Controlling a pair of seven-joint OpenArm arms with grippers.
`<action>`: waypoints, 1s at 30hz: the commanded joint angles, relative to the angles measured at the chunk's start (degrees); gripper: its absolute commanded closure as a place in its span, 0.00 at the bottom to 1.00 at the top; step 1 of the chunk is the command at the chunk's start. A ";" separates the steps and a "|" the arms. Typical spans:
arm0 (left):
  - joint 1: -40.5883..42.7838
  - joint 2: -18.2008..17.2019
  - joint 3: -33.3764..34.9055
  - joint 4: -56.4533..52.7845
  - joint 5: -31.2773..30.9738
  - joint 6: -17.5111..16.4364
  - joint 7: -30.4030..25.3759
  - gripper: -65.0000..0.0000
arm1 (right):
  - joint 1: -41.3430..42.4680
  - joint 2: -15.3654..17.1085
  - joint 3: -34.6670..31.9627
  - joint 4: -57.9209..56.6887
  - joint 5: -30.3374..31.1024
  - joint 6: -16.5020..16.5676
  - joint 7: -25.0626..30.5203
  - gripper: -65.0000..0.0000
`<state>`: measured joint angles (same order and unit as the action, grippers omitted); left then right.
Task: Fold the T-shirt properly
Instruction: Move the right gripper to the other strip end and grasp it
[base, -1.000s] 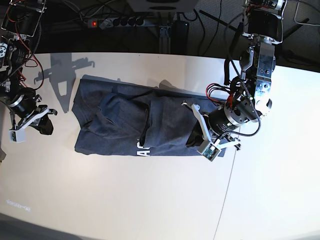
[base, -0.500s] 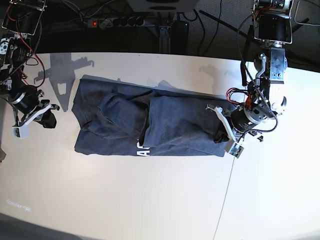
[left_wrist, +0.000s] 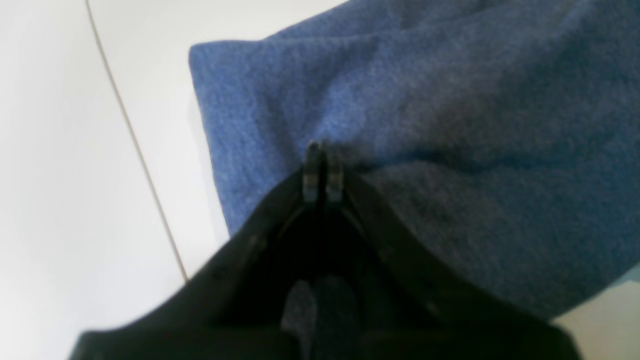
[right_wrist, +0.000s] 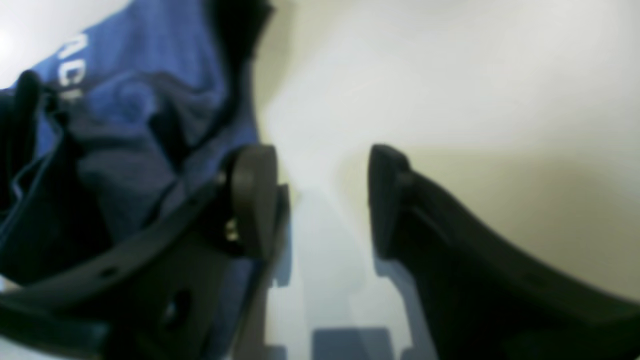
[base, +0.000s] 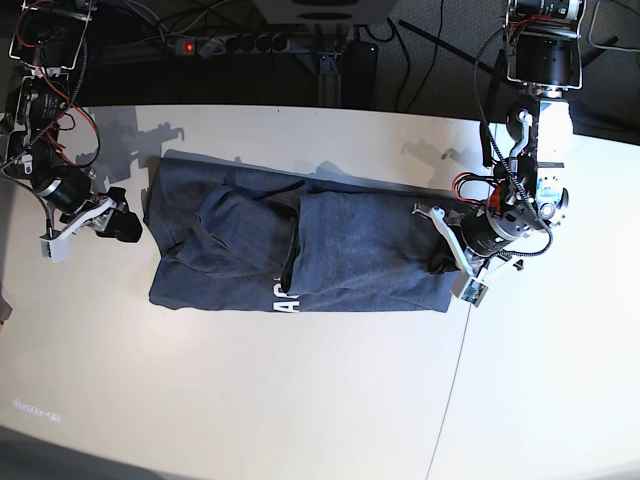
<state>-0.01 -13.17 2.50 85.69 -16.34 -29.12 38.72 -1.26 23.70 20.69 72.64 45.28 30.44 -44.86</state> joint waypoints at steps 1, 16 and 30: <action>-0.94 -0.33 -0.28 0.57 -0.13 0.39 -0.57 1.00 | 0.48 0.83 -1.03 -0.26 0.20 2.58 -0.61 0.51; -0.92 -0.37 -0.28 0.57 -0.07 0.37 -0.74 1.00 | 3.41 -4.83 -7.78 -2.75 -1.33 2.58 -1.84 0.54; -0.96 -0.33 -0.74 1.25 -9.22 -4.00 0.72 1.00 | 3.45 -4.04 -7.69 -2.73 -12.79 2.60 6.95 1.00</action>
<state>0.03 -13.21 1.93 85.67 -25.39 -31.57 40.71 2.20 18.59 12.86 69.89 35.92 30.30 -36.05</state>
